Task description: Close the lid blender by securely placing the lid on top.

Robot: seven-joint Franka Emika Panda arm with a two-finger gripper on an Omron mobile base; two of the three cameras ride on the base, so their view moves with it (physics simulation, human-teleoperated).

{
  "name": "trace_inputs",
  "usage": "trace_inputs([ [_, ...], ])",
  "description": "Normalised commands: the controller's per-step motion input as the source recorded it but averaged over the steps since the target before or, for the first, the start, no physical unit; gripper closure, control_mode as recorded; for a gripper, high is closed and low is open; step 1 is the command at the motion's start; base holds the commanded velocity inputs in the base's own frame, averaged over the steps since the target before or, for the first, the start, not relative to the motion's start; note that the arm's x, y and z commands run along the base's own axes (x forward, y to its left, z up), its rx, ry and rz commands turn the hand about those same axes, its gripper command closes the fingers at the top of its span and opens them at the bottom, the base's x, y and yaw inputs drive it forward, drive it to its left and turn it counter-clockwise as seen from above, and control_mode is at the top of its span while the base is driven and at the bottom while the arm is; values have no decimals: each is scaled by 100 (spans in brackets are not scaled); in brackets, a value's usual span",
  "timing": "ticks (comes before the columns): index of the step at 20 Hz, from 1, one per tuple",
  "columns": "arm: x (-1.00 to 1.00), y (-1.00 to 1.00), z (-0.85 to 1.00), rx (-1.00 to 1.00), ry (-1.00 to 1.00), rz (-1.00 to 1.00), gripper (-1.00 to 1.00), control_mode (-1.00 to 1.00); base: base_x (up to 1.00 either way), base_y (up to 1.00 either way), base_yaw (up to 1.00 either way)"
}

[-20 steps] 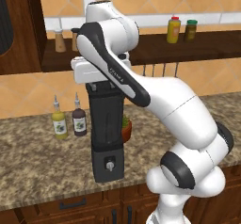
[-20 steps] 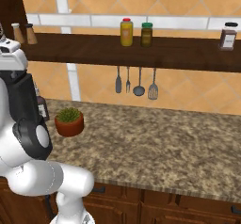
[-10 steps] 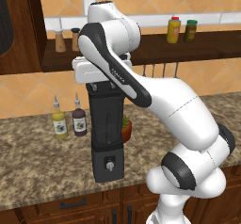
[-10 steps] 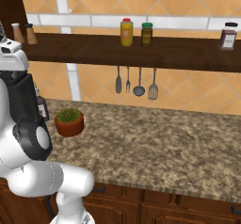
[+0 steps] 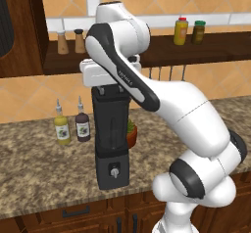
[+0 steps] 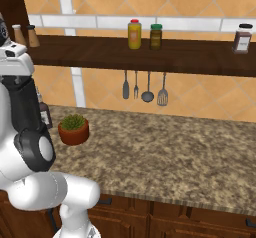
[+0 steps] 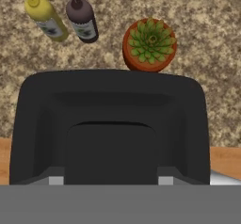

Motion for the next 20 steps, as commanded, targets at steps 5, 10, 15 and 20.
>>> trace_inputs([
  [5,0,-8,-5,0,0,0,100,-100,0,0,0],
  [10,5,8,-5,0,0,0,100,-100,0,0,0],
  [15,8,23,0,0,0,0,100,-100,0,0,0],
  [20,-1,3,-9,0,1,0,100,-100,0,0,0],
])
